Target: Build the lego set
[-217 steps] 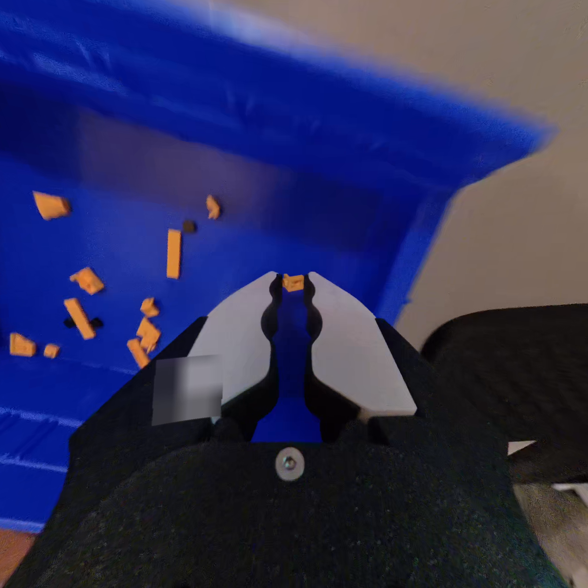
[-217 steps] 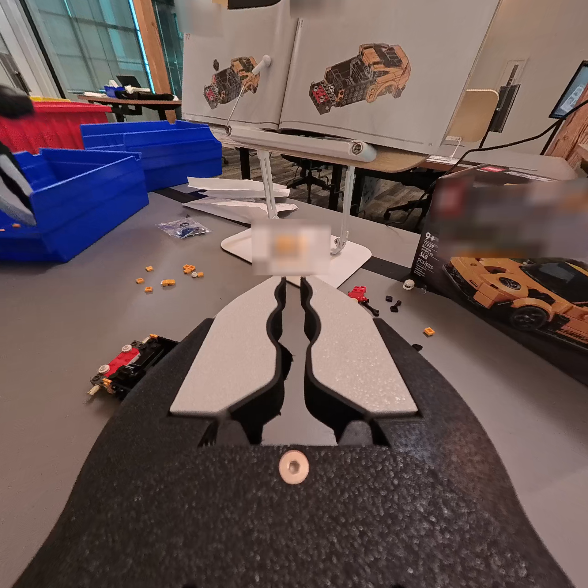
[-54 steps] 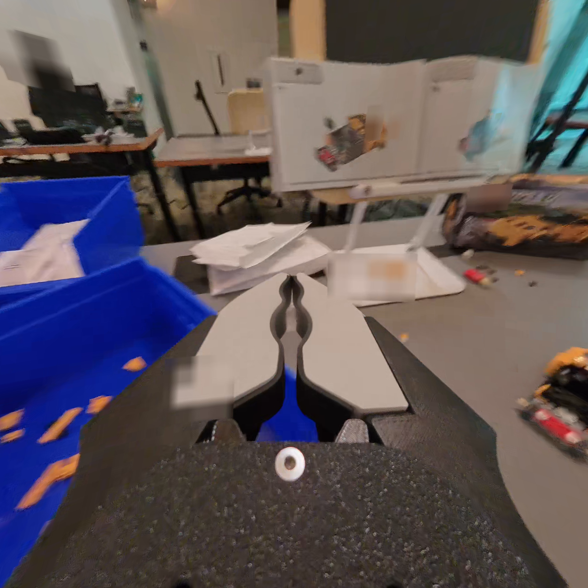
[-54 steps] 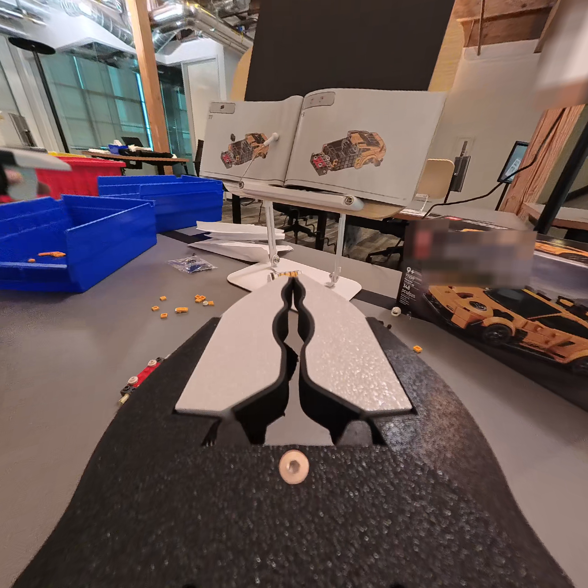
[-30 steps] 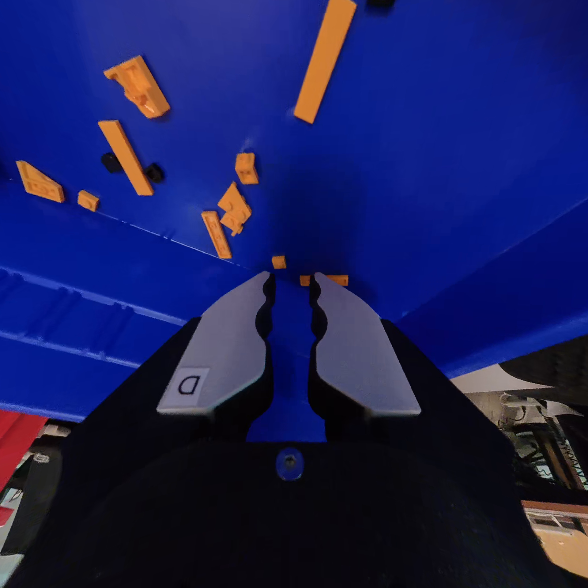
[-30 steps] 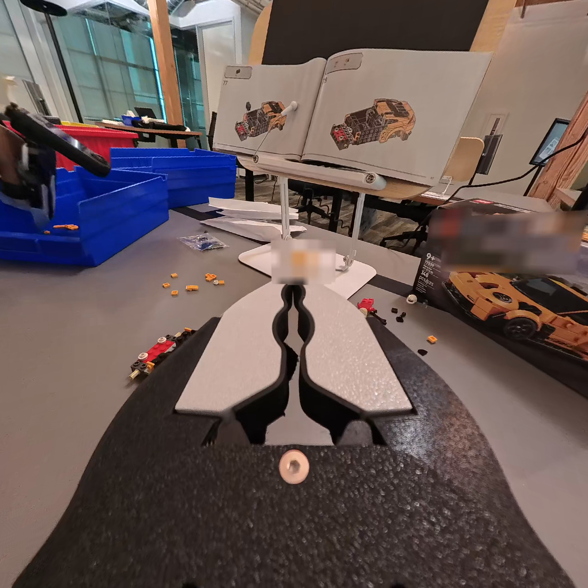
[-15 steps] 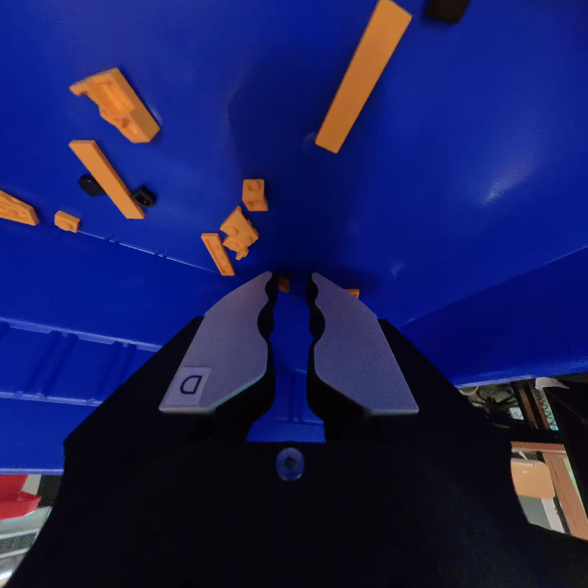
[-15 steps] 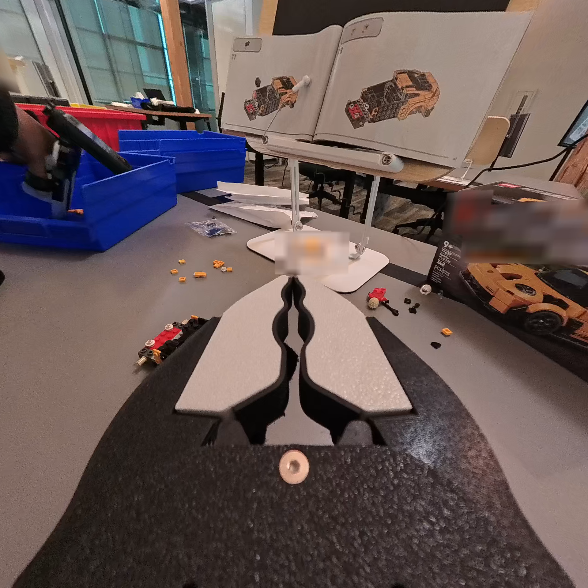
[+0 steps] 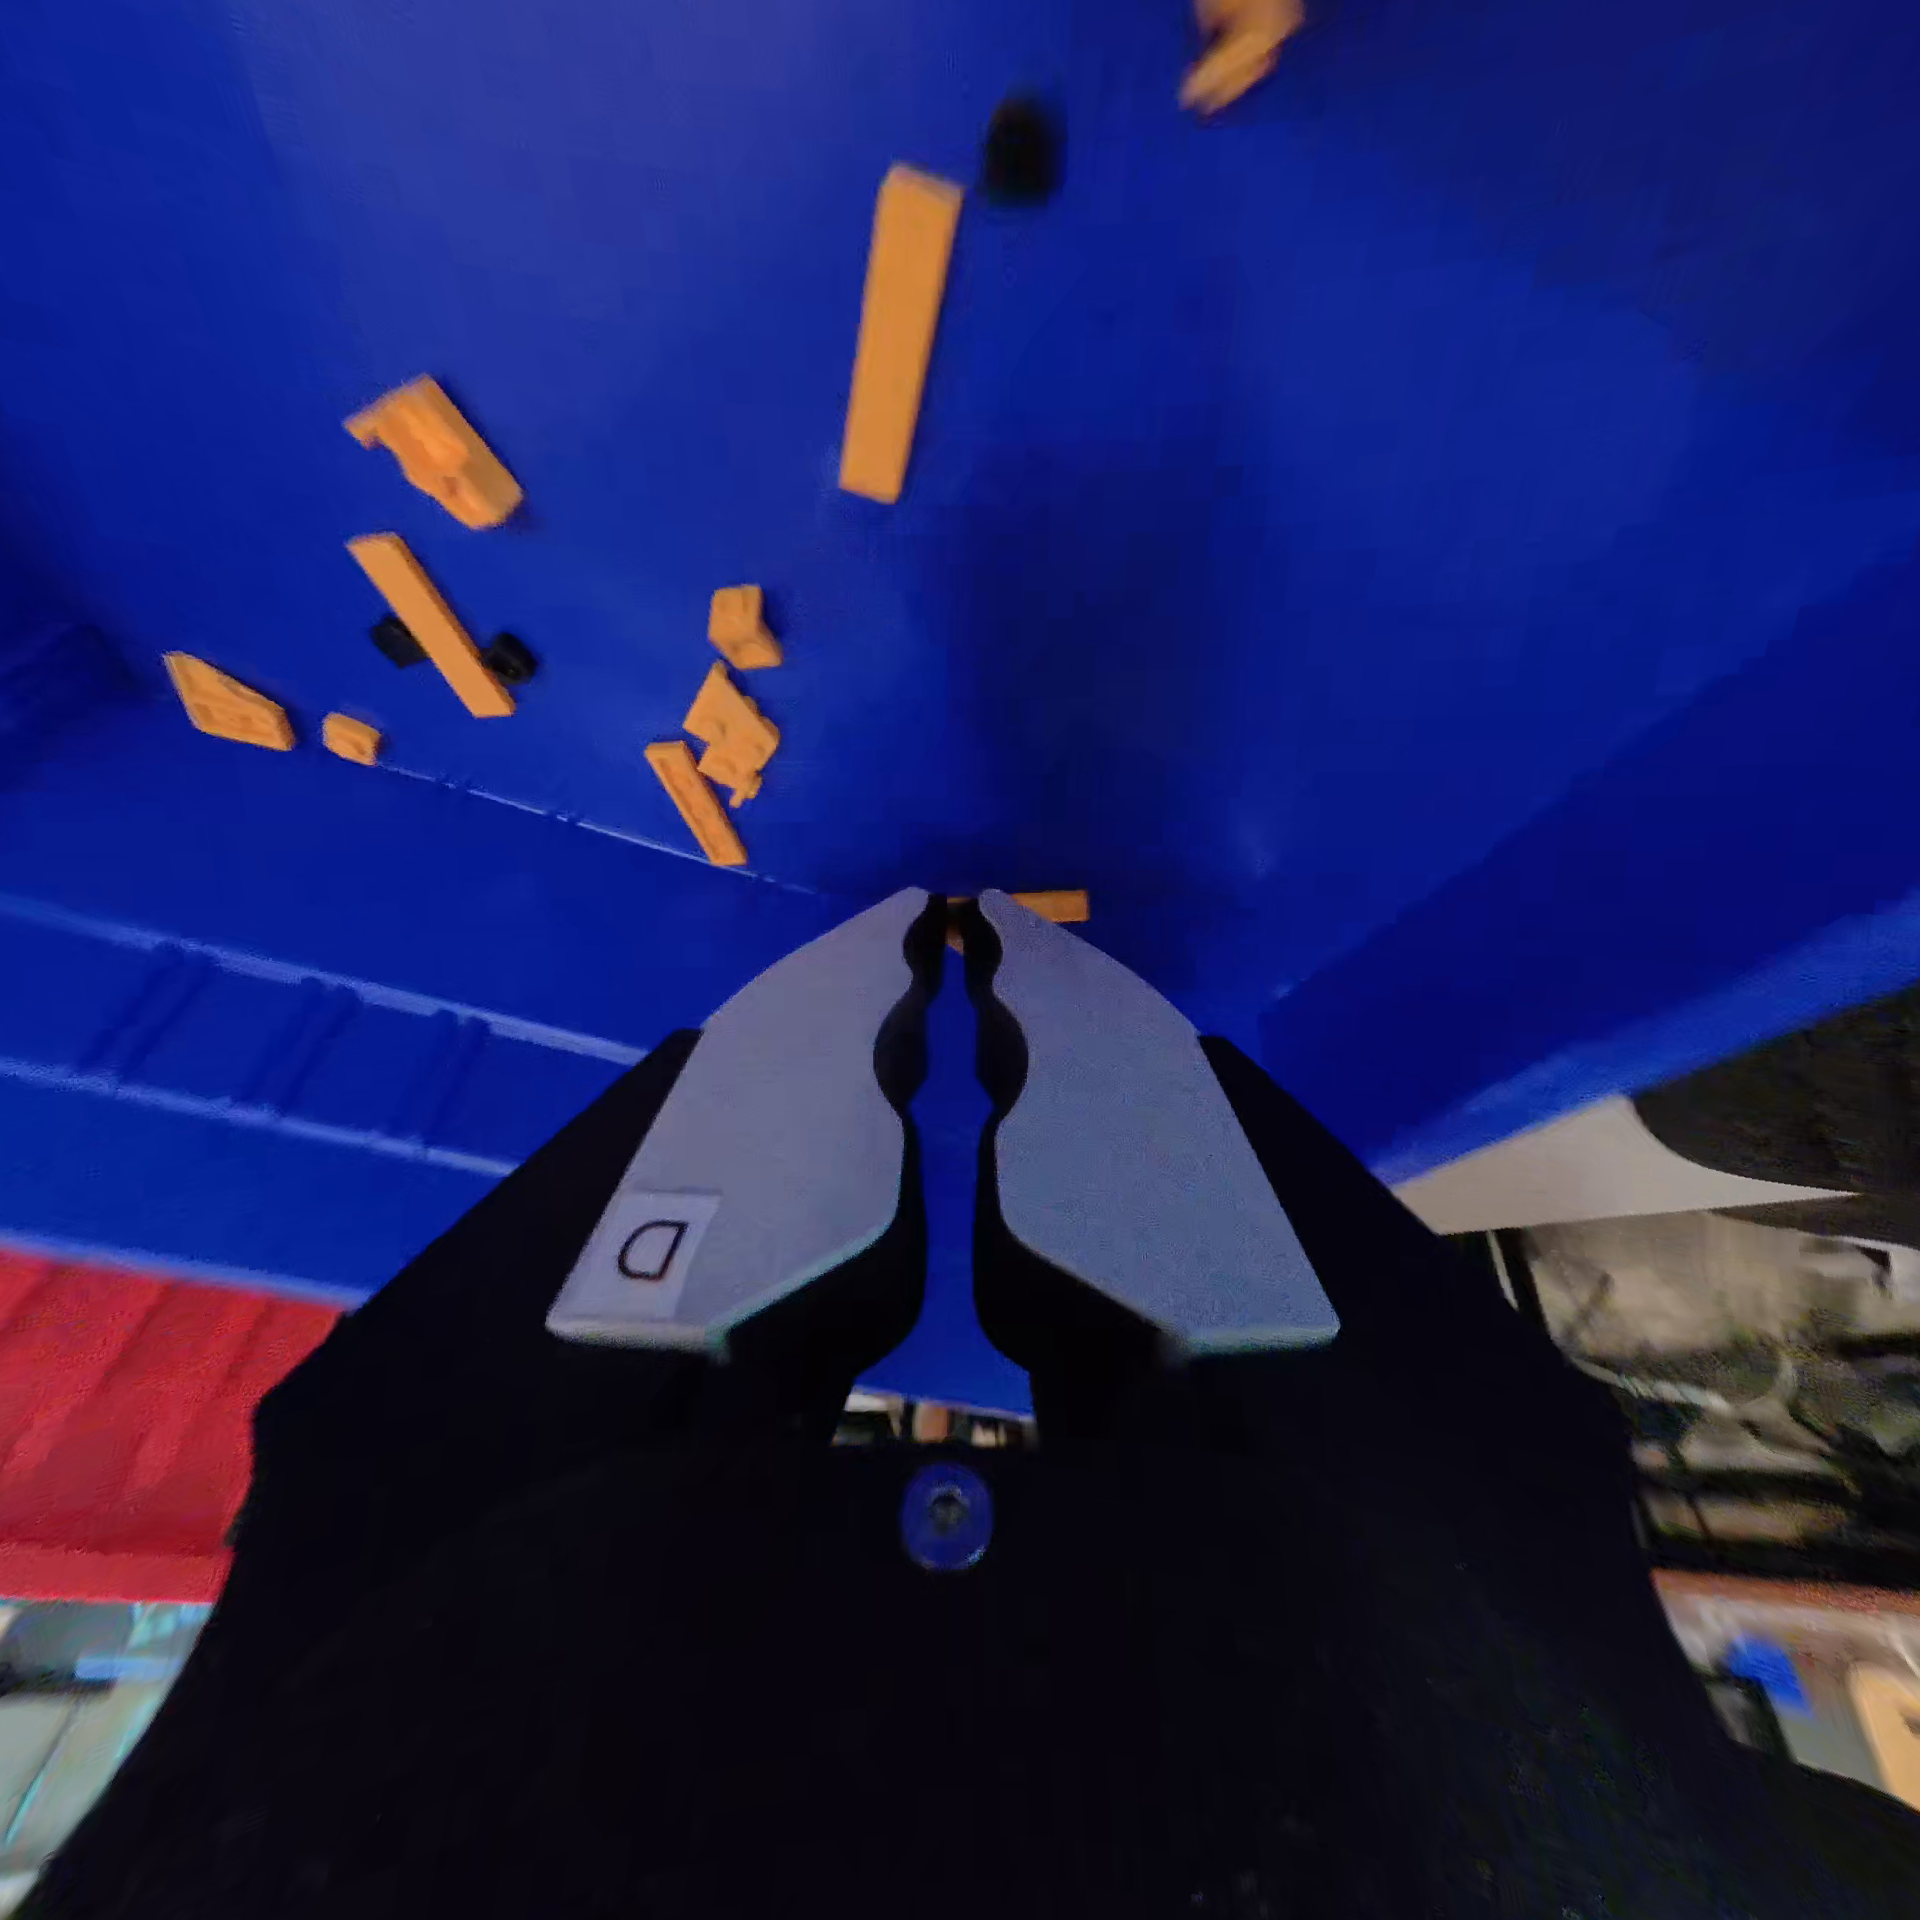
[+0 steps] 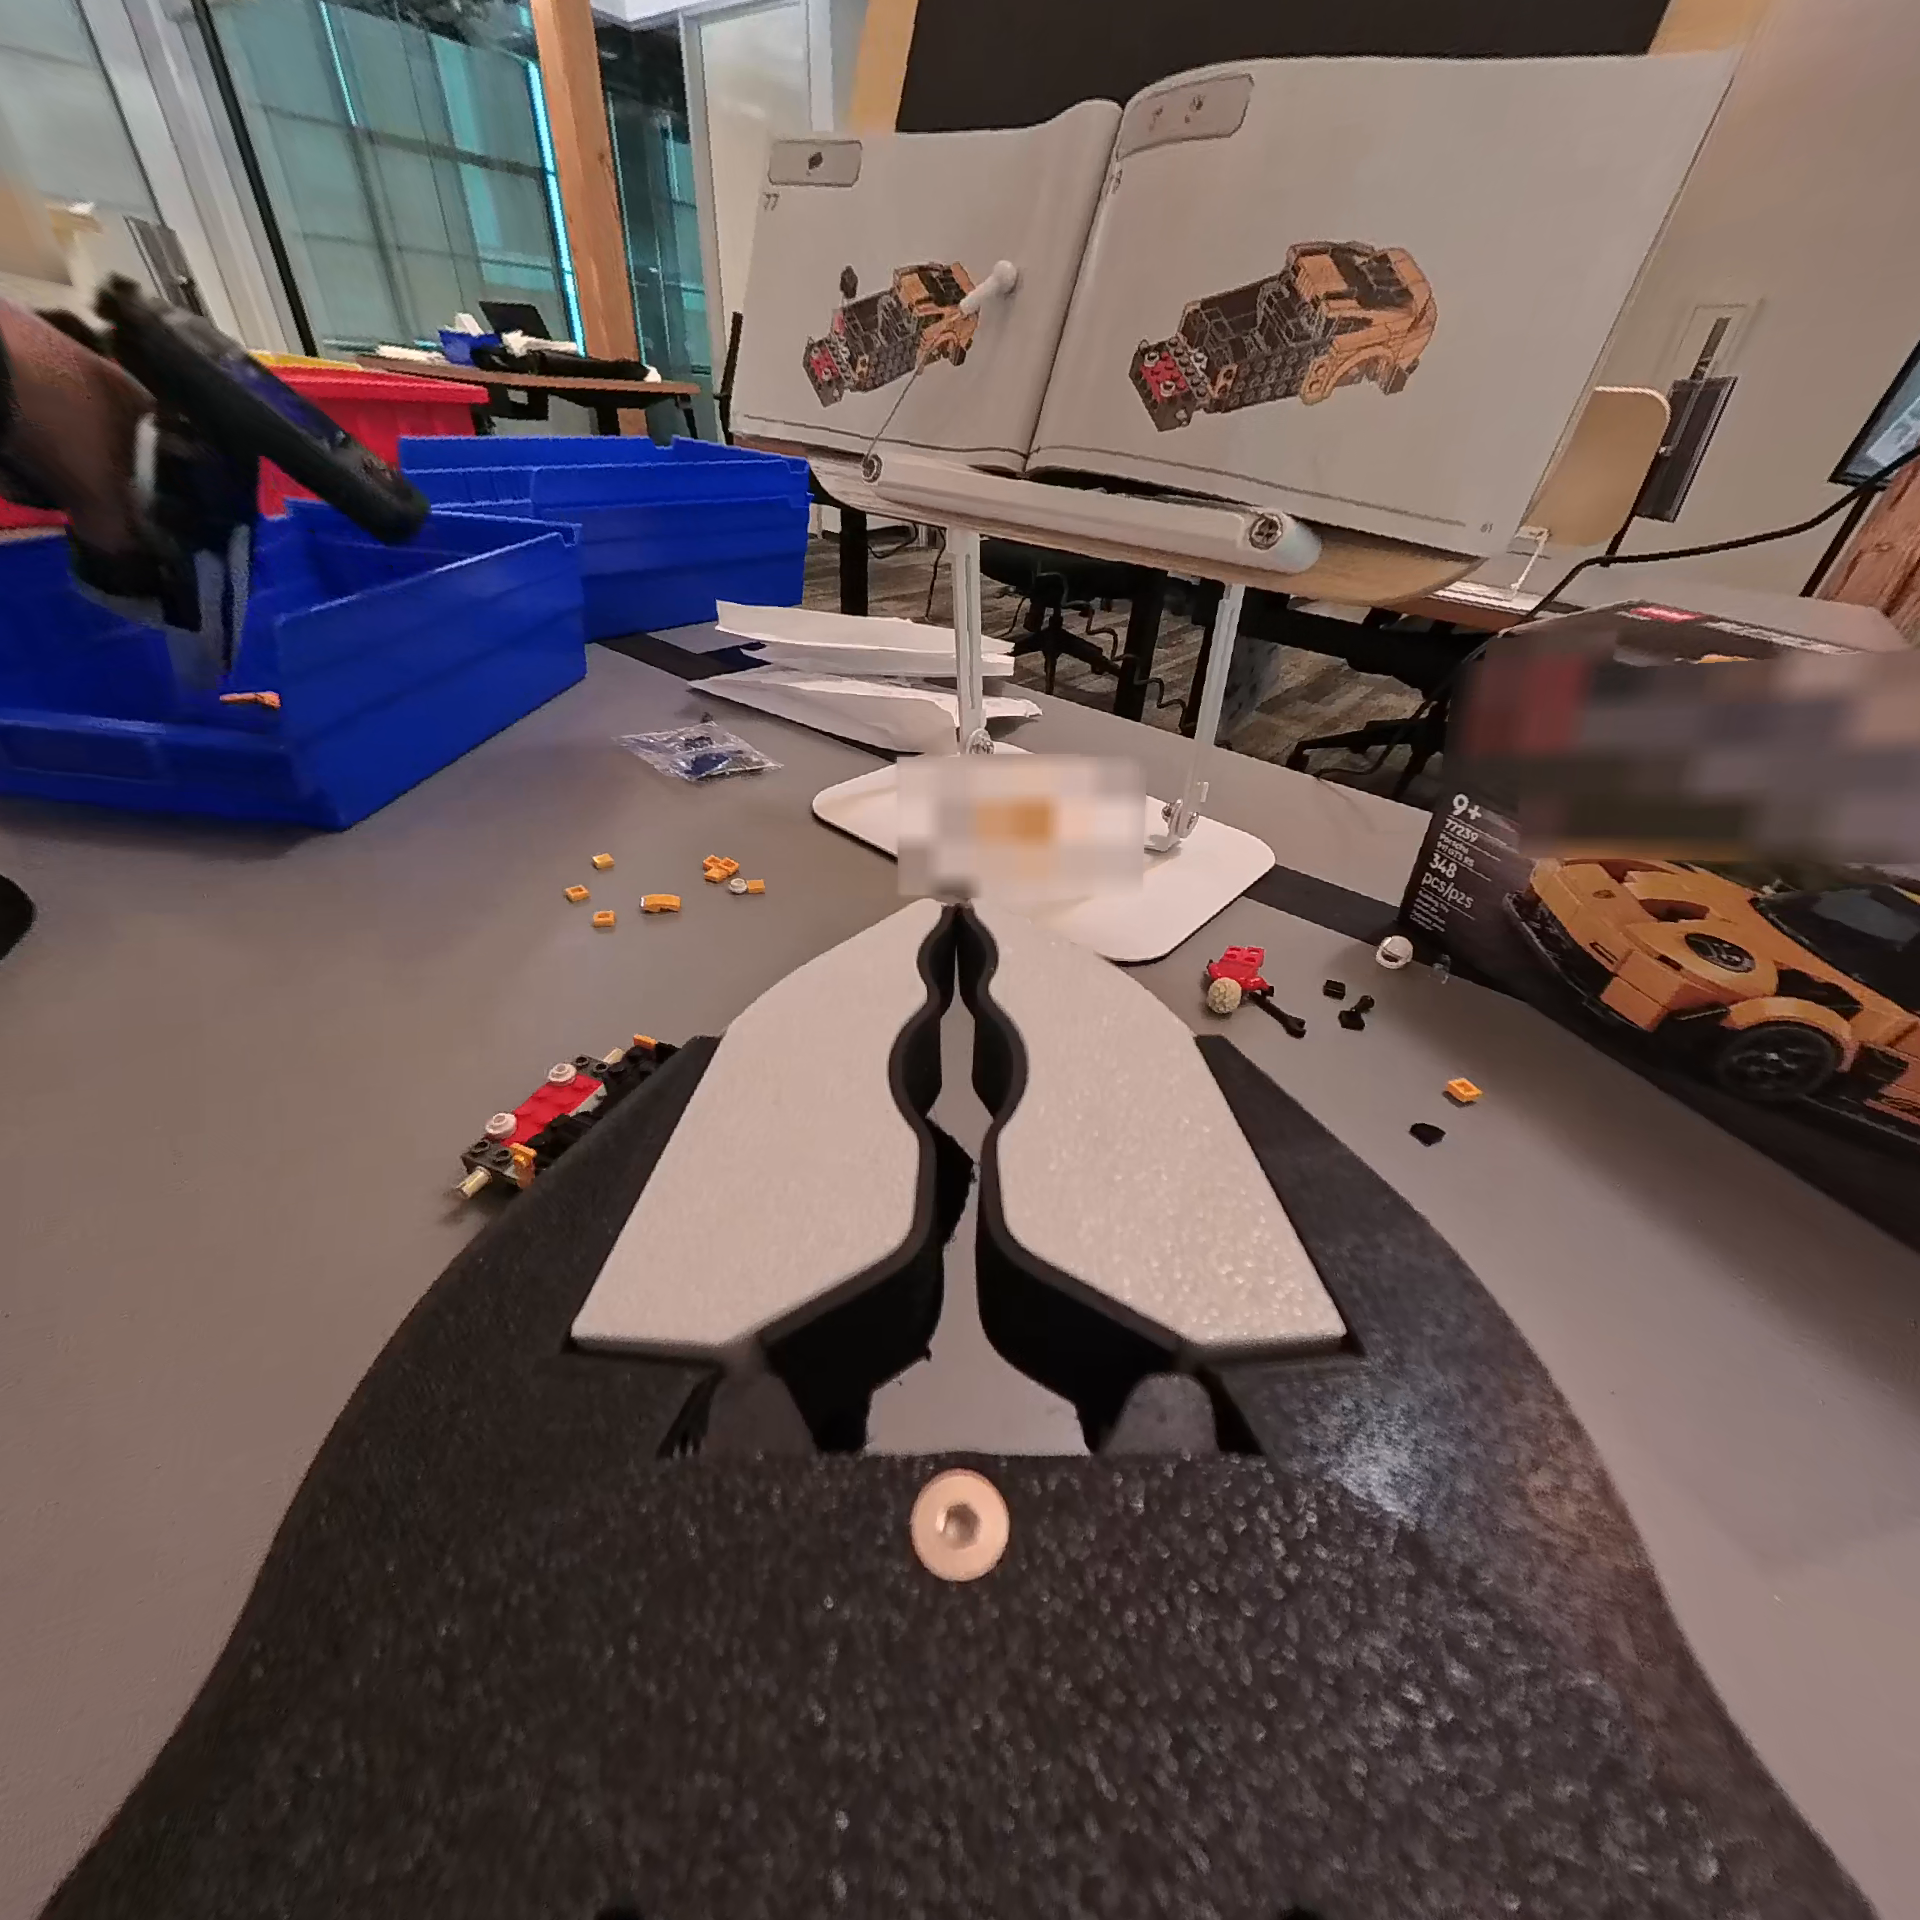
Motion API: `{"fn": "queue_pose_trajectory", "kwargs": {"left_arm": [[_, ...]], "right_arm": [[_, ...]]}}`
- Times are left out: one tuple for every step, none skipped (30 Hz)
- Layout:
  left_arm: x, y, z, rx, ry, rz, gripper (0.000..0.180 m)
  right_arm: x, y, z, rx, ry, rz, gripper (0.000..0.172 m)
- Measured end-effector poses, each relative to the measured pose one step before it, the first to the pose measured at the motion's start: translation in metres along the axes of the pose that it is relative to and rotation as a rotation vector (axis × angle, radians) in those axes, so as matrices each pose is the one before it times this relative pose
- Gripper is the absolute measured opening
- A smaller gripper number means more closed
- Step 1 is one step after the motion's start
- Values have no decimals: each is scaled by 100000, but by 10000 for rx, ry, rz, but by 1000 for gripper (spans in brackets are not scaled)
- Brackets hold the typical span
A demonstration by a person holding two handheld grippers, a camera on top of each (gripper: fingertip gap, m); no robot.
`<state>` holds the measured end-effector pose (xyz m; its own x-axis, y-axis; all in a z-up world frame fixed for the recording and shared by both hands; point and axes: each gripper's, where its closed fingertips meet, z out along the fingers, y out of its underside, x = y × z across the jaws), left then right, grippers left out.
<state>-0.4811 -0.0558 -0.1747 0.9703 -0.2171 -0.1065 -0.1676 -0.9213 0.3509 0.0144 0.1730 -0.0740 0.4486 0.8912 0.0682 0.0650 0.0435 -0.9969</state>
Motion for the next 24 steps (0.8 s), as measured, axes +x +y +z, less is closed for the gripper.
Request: {"fn": "queue_pose_trajectory", "kwargs": {"left_arm": [[782, -655, -1445, 663, -128, 178, 4], [1073, -1020, -1713, 826, -118, 228, 4], [1398, -1427, -1837, 961, -102, 296, 3], [1751, -1753, -1754, 996, -70, 384, 3], [2022, -2027, -1487, 984, -84, 504, 3], [2294, -2290, -1071, 974, -66, 631, 3], [2540, -2455, -582, 935, -19, 775, 3], [2421, -2477, -62, 854, -163, 826, 3], [2240, -2309, 386, 684, -259, 817, 3], [2274, -2157, 705, 614, -186, 844, 3], [2082, -2174, 935, 700, -258, 801, 3], [2050, -1930, 1113, 621, -140, 596, 3], [2142, -1688, 1148, 543, 63, 393, 3], [1956, -1570, 1113, 563, 91, 274, 3], [1589, -1205, 1054, 412, 18, 240, 3], [1196, -861, 985, 250, -64, 209, 3], [977, -599, 875, 161, -49, 173, 3], [857, -340, 724, 41, 35, 118, 3], [667, -222, 525, 19, 73, 23, 3], [639, -189, 343, 53, 197, -101, 3], [613, -75, 241, 32, 282, -214, 3], [506, 72, 189, -2, 260, -222, 3], [399, 155, 141, -3, 219, -186, 5], [385, 194, 117, 7, 242, -206, 10]], "right_arm": [[-28, -108, -43, 37, 0, -17, 0], [-27, -103, -46, 32, 3, -13, 0], [-27, -103, -41, 33, -2, -10, 0], [-51, -91, -30, 29, -8, -11, 0], [-76, -69, -24, 19, -17, -20, 0], [-91, -48, -17, 9, -23, -36, 0], [-103, -25, -7, -3, -19, -57, 0], [-92, -5, -13, -11, -19, -73, 0], [-89, 27, -8, -13, -25, -80, 0], [-64, 70, 1, -38, -20, -62, 0], [-47, 89, -2, -43, -13, -44, 0], [-34, 79, 2, -25, -19, -39, 0], [-41, 94, 12, -37, -26, -23, 0], [3, 106, 33, -44, -10, -10, 0], [3, 119, 39, -54, -11, -5, 0], [-15, 77, 25, -31, -11, -5, 0], [-30, 59, 24, -25, -18, -8, 0], [-48, 35, 24, -24, -20, -13, 0], [-53, 26, 16, -17, -21, -14, 0], [-50, 5, 7, -15, -22, -10, 0], [-56, -11, 5, -11, -23, -14, 0], [-58, -6, -7, -17, -15, -24, 0], [-51, -22, 4, -12, -13, -33, 0], [-60, -19, -3, -16, -15, -37, 0]]}}
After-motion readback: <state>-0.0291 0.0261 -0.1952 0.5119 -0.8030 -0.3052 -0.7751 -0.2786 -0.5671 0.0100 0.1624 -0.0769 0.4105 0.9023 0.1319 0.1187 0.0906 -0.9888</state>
